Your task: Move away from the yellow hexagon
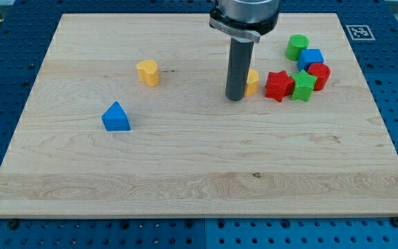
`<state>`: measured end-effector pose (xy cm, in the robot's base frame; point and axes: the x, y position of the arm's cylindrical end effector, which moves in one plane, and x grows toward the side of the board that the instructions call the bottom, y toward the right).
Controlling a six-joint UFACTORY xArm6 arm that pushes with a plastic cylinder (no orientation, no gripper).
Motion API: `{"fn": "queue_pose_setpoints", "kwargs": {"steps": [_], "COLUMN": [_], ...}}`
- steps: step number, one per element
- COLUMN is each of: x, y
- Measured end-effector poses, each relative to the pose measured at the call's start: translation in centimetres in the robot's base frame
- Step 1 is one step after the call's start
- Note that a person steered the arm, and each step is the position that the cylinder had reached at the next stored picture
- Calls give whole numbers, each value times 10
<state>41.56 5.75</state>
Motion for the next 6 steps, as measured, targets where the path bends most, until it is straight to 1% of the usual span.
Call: {"fn": "queue_pose_setpoints", "kwargs": {"steps": [1, 2, 4, 5, 6], "x": [0, -18, -30, -30, -21], "y": [0, 0, 1, 1, -15]}}
